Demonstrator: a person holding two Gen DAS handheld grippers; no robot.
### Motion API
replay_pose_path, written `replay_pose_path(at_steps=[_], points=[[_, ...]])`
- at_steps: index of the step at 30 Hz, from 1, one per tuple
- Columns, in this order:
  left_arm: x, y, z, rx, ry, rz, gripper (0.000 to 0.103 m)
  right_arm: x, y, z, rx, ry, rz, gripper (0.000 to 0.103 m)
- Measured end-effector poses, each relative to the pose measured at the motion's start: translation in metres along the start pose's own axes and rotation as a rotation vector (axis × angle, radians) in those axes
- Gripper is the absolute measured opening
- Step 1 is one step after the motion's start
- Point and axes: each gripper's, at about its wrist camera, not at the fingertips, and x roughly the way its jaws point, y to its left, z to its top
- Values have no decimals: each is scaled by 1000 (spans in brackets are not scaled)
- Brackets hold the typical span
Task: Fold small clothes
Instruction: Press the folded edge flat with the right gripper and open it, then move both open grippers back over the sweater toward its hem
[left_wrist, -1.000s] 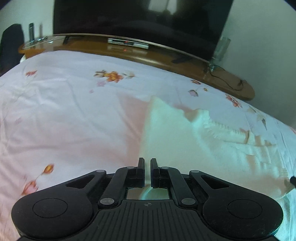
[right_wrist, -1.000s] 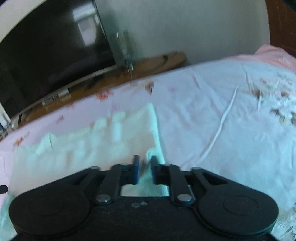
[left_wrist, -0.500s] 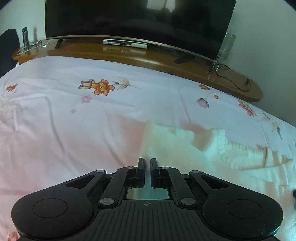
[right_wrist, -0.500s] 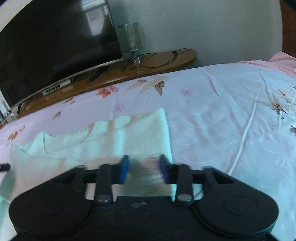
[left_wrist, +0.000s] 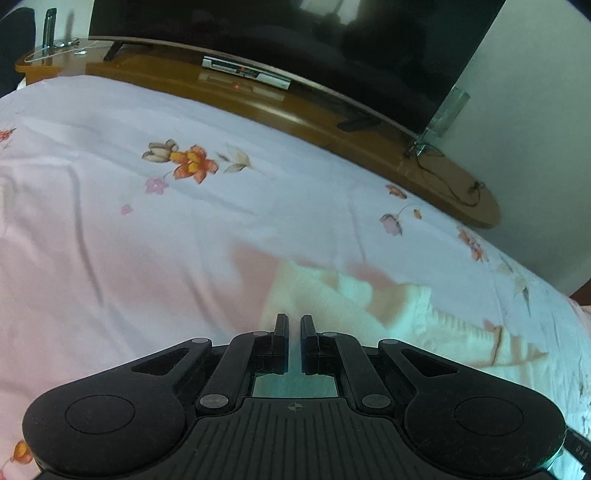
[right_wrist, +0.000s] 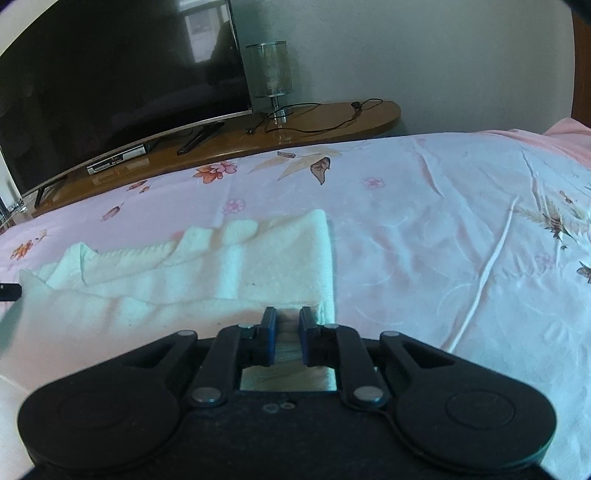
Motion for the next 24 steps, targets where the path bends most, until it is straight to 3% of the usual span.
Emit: replay_pose_path(at_steps=[3, 4, 6, 7, 8, 9, 10, 12, 14, 15, 18, 19, 22, 24], points=[[2, -1, -3, 11, -2, 13, 15, 1, 1, 0, 4, -3, 6, 17], [1, -5, -5, 31, -4, 11, 28, 1, 1, 0, 7, -5, 7, 17], [-5, -16, -6, 82, 8, 9, 92, 2, 2, 0, 10, -7, 9, 19], [-10, -23, -8, 101, -9, 76, 100, 1, 2, -1, 12, -7, 11, 19], [-14, -30, -14, 149, -85, 123, 103, 0, 1, -1, 15, -7, 14, 20], [-15, -33, -19, 187, -137, 123, 103, 0, 1, -1, 19, -7, 15, 20], [-10, -34, -21, 206, -136, 105, 103, 0, 1, -1, 20, -7, 16, 20], [12, -27, -16, 167, -36, 79, 103, 0, 0, 0, 22, -7, 19, 21], [20, -15, -14, 96, -56, 42, 100, 0, 0, 0, 29, -8, 24, 21], [24, -9, -13, 59, -68, 24, 93, 0, 0, -1, 33, -10, 26, 21], [34, -1, -6, 41, -79, 19, 57, -2, 0, -1, 34, -18, 28, 23], [39, 0, -2, 44, -68, 10, 36, -3, 0, 0, 38, -23, 32, 23], [47, 1, 3, 27, -48, -19, 17, -3, 7, 4, 15, -38, 44, 23], [46, 0, 4, 28, -54, -31, 12, 0, 14, 6, -13, -39, 38, 23]])
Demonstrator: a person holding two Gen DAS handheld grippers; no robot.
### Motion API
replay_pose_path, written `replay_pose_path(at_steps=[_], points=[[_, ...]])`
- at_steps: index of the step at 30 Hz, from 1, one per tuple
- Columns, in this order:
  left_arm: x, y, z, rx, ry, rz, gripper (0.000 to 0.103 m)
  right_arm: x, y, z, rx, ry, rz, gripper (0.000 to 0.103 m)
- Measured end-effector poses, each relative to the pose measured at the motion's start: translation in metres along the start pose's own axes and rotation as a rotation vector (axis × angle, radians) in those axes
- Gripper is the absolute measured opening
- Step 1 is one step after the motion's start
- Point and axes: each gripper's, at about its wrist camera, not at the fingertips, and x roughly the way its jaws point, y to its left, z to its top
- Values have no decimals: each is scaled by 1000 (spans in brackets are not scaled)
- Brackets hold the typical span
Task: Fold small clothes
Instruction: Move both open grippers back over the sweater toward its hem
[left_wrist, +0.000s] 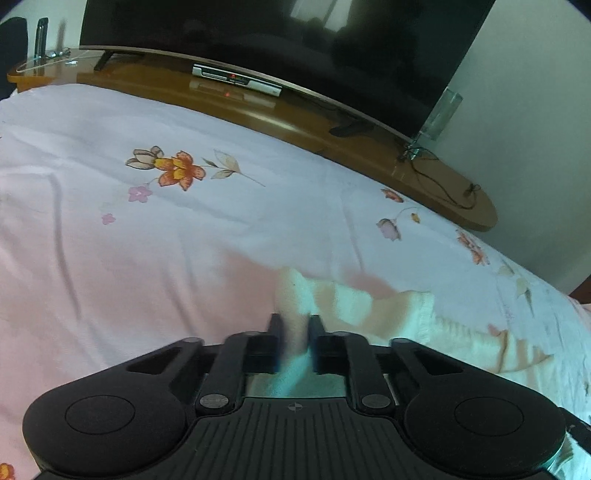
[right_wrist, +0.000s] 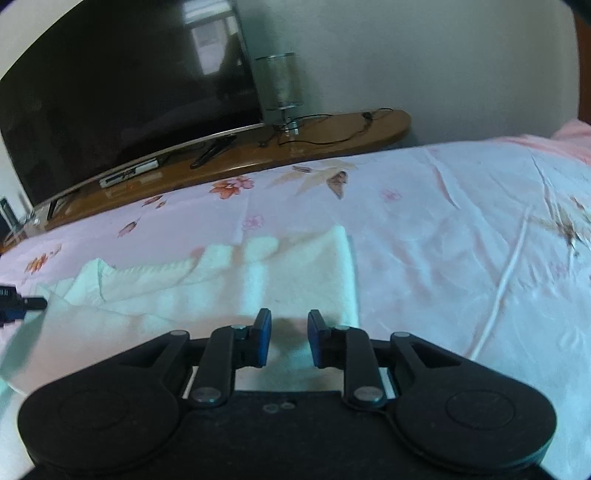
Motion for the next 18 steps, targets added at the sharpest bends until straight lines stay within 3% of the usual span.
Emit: replay_pose_path(at_steps=[4, 8, 11, 13, 15, 16, 17, 18], points=[[-15, -5, -7, 44, -55, 51, 10, 4, 8, -2, -65, 8, -9, 22], [-15, 0, -6, 38, -75, 103, 10, 13, 1, -6, -120, 2, -83, 18], [-17, -11, -3, 63, -88, 151, 11, 16, 1, -3, -118, 10, -88, 18], [-32, -18, 0, 57, -99, 161, 11, 12, 4, 0, -121, 15, -73, 19], [-54, -27, -3, 117, -141, 157, 13, 4, 2, 4, -94, -2, -39, 22], [-60, -33, -5, 150, -148, 148, 35, 2, 1, 6, -88, -15, -36, 23], [-63, -40, -8, 184, -150, 137, 74, 2, -1, 9, -85, -25, -38, 26], [-65, -45, -11, 215, -159, 139, 90, 4, -2, 12, -83, -29, -43, 28]])
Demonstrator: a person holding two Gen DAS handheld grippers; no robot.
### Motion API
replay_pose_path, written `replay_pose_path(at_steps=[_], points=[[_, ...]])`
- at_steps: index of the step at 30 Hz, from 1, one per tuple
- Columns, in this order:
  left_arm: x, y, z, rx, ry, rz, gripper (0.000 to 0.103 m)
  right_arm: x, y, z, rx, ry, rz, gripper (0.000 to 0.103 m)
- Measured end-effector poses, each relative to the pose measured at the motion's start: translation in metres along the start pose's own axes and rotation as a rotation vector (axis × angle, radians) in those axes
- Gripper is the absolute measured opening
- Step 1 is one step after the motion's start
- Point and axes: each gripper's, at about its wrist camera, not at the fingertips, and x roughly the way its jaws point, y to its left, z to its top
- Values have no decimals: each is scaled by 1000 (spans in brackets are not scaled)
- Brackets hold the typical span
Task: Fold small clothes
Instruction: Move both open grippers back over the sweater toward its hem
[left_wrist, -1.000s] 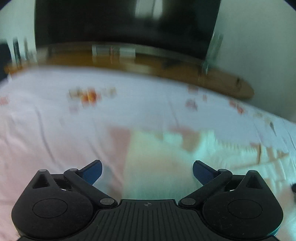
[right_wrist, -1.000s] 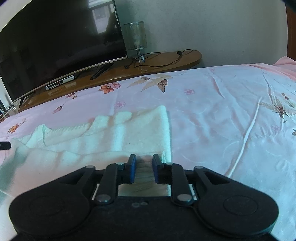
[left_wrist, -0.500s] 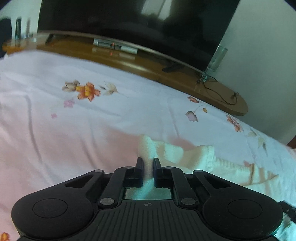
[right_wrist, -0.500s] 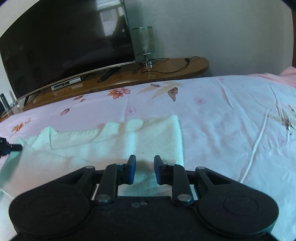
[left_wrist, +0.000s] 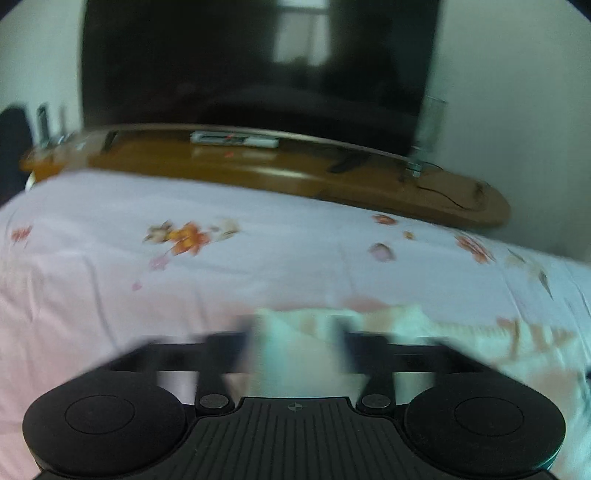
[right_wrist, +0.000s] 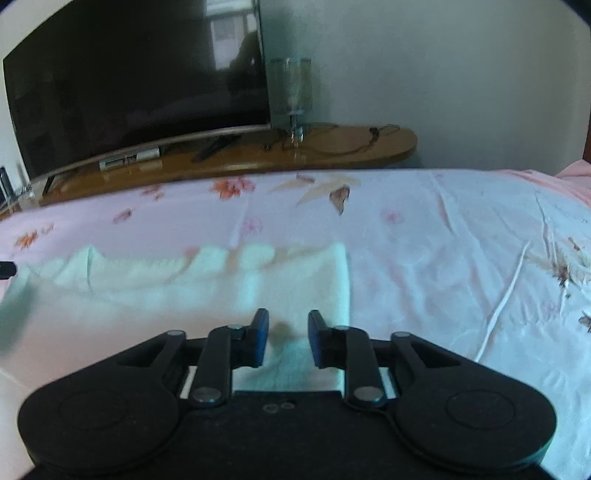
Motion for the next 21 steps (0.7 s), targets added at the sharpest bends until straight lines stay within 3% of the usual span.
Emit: replay_pose_path(at_steps=[1, 2, 6, 8, 11, 13, 17, 21], points=[[-4, -5, -4, 27, -24, 7, 96, 4, -2, 3, 2, 1, -6, 28], [-5, -10, -8, 57, -39, 12, 96, 8, -3, 4, 2, 4, -9, 28], [24, -12, -27, 82, 127, 40, 96, 21, -6, 3, 16, 35, -15, 31], [25, -3, -33, 26, 104, 15, 99, 21, -5, -2, 7, 45, -21, 29], [14, -7, -25, 25, 152, 48, 99, 25, -3, -3, -21, 66, -42, 28], [-4, -12, -23, 43, 135, 28, 99, 18, -5, 1, -4, 65, -59, 25], [-50, -26, -46, 162, 107, -8, 99, -21, -8, -6, 54, 24, 42, 31], [-46, -23, -73, 150, 175, -15, 100, -38, 4, -26, 23, 52, 103, 29]])
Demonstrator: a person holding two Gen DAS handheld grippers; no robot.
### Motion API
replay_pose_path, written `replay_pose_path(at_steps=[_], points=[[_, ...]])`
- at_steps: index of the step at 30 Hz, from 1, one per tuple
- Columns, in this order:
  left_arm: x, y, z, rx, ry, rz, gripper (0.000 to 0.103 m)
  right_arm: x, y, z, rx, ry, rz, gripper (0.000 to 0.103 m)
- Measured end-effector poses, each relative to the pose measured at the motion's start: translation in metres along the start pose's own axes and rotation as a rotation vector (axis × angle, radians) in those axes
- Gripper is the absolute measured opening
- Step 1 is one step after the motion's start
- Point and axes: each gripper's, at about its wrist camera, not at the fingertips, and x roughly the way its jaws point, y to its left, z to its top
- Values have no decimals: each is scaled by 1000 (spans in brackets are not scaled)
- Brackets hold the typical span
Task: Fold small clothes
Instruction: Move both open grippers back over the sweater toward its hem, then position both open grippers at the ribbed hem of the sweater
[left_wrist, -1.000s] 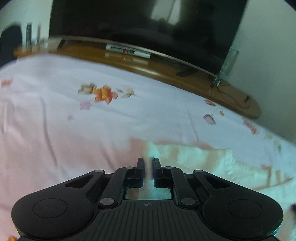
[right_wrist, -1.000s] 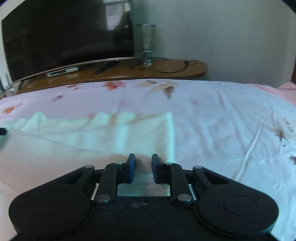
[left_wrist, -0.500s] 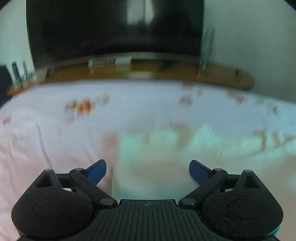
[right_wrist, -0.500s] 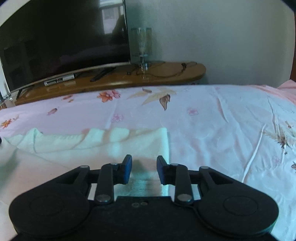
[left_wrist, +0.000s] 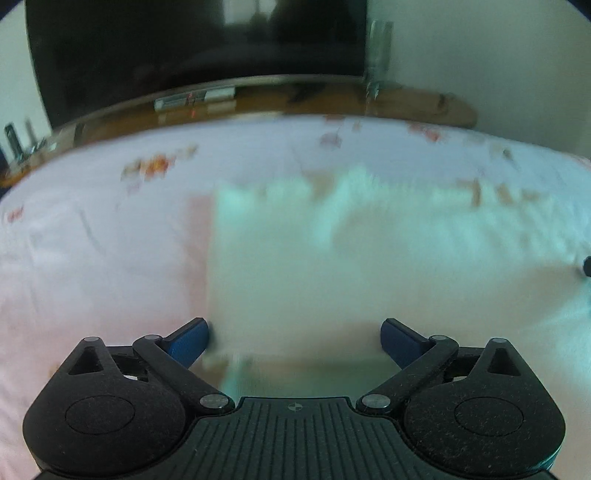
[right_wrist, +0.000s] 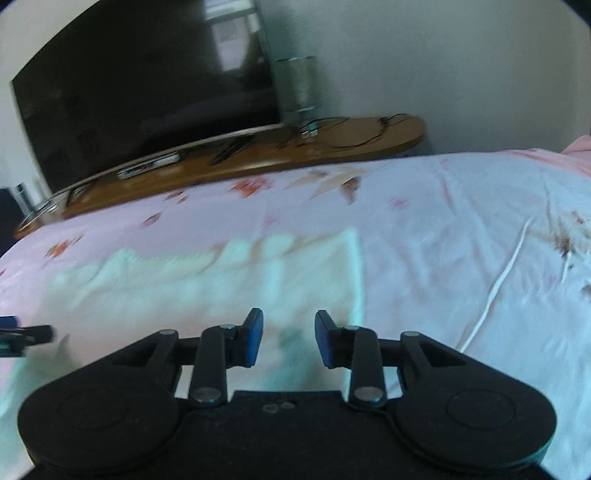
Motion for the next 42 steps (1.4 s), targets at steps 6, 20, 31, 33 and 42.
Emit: replay_pose_path(at_steps=[6, 20, 31, 33, 42], points=[[-27, 7, -15, -73, 21, 20, 103, -8, -4, -12, 18, 46, -10, 27], [-60, -3, -68, -67, 36, 63, 103, -40, 19, -58, -133, 110, 29, 28], [-120, -6, -100, -52, 6, 11, 103, -112, 35, -95, -73, 55, 0, 31], [-131, -16, -105, -28, 1, -19, 103, -120, 52, -103, -78, 58, 28, 30], [-134, -31, -143, 22, 33, -27, 103, -122, 83, -131, -102, 127, 34, 30]])
